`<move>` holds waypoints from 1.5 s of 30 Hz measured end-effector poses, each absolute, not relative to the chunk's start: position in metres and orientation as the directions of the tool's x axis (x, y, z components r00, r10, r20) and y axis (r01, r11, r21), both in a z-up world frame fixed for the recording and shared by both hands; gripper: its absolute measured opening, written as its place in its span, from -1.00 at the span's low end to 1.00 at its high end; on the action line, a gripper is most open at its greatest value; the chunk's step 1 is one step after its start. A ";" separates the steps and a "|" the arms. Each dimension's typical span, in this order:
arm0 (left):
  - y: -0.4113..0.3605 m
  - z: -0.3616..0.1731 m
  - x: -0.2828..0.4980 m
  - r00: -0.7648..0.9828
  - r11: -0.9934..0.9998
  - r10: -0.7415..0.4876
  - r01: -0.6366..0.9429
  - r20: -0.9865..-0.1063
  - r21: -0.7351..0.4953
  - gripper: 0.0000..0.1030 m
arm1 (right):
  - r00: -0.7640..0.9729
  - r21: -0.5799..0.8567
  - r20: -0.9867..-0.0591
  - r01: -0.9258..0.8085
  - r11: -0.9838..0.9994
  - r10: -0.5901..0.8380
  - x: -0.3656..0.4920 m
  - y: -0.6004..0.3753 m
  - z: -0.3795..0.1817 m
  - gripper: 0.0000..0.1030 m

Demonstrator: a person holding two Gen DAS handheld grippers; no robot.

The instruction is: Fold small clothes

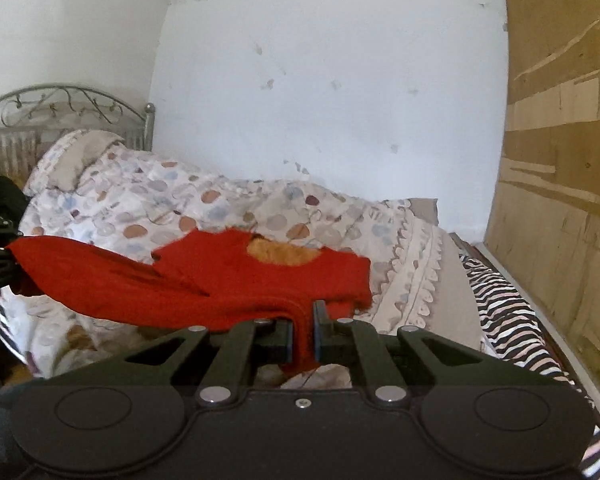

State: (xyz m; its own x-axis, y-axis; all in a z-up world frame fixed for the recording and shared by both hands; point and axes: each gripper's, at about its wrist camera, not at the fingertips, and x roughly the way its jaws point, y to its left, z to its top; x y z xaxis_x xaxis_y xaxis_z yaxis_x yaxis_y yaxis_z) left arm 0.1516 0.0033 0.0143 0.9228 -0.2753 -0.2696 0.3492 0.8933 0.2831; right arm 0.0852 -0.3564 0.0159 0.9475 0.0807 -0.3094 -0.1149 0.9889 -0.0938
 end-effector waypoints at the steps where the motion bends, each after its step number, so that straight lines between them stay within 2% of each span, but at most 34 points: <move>1: 0.007 0.022 0.142 0.919 0.892 -0.286 0.358 -0.271 0.275 -0.92 | 0.947 -0.082 -0.309 -0.118 0.990 0.088 0.076 -0.357 0.020 -0.84; 5: 0.020 0.054 0.103 0.904 0.876 -0.326 0.398 -0.275 0.272 -0.92 | 0.947 -0.062 -0.300 -0.139 0.988 0.114 0.030 -0.354 0.044 -0.84; 10: 0.025 0.073 0.086 0.866 0.868 -0.356 0.446 -0.351 0.219 -0.92 | 0.948 -0.132 -0.286 -0.184 0.974 0.141 -0.004 -0.344 0.063 -0.84; 12: 0.028 0.077 0.096 0.853 0.881 -0.363 0.445 -0.375 0.159 -0.92 | 0.950 -0.126 -0.280 -0.179 0.976 0.138 0.000 -0.347 0.063 -0.83; 17: 0.032 0.092 0.149 0.839 0.897 -0.360 0.431 -0.409 0.095 -0.91 | 0.955 -0.099 -0.263 -0.167 0.981 0.136 0.037 -0.357 0.066 -0.83; 21: 0.021 0.106 0.205 0.831 0.889 -0.353 0.441 -0.429 0.122 -0.91 | 0.957 -0.143 -0.262 -0.170 0.975 0.128 0.095 -0.362 0.072 -0.83; 26: 0.004 0.115 0.293 0.797 0.878 -0.342 0.459 -0.498 0.133 -0.91 | 0.946 -0.155 -0.303 -0.170 0.973 0.116 0.187 -0.372 0.076 -0.82; 31: -0.014 0.094 0.381 0.764 0.878 -0.303 0.456 -0.569 0.145 -0.90 | 0.927 -0.181 -0.364 -0.163 0.970 0.088 0.275 -0.376 0.056 -0.82; 37: -0.031 0.033 0.461 0.708 0.881 -0.255 0.451 -0.659 0.144 -0.90 | 0.878 -0.147 -0.472 -0.158 0.976 0.072 0.365 -0.386 0.005 -0.81; 45: -0.016 -0.020 0.526 0.596 0.897 -0.272 0.441 -0.755 0.025 -0.88 | 0.814 -0.092 -0.574 -0.172 0.981 0.089 0.442 -0.387 -0.061 -0.79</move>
